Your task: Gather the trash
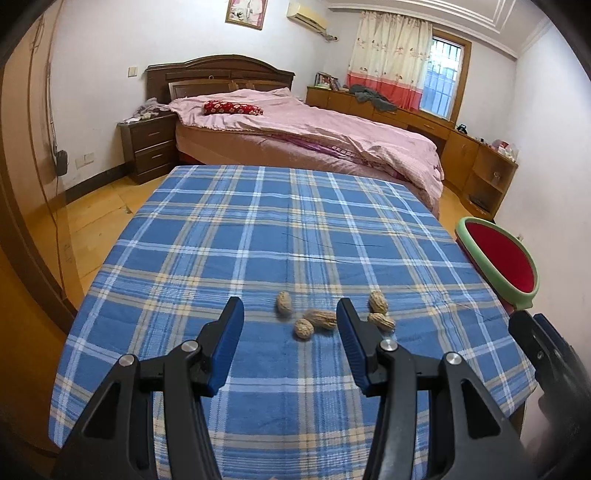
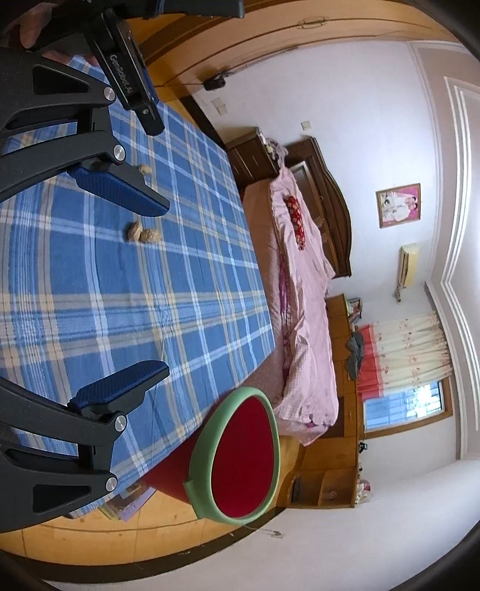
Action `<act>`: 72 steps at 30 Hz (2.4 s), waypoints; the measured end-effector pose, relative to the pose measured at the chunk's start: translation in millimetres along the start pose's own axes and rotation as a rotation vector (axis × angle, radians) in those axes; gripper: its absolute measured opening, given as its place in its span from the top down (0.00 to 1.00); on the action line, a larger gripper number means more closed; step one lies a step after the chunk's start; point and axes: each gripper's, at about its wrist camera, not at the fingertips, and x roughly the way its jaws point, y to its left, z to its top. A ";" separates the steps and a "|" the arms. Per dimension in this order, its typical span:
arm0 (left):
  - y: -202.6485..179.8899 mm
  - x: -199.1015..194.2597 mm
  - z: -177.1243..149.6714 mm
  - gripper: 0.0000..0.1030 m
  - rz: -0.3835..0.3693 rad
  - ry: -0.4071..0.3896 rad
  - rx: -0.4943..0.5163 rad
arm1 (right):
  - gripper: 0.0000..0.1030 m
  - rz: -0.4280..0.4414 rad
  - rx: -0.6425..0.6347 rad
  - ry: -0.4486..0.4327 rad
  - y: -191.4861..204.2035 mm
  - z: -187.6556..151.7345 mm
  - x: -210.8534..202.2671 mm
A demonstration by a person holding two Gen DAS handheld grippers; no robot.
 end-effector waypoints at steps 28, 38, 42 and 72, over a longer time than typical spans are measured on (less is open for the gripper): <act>-0.4 8.4 -6.2 0.49 0.080 -0.009 0.003 | 0.21 -0.055 -0.024 0.028 -0.7 -9.4 4.7; -5.6 6.3 -7.5 0.49 0.083 -0.023 0.025 | 0.21 -0.058 -0.018 0.027 -3.3 -9.9 3.7; -7.2 6.6 -8.3 0.49 0.080 -0.020 0.028 | 0.21 -0.057 -0.018 0.030 -4.1 -10.4 3.9; -7.1 2.5 -8.0 0.49 0.075 -0.030 0.039 | 0.21 -0.057 -0.015 0.022 -3.4 -8.4 2.0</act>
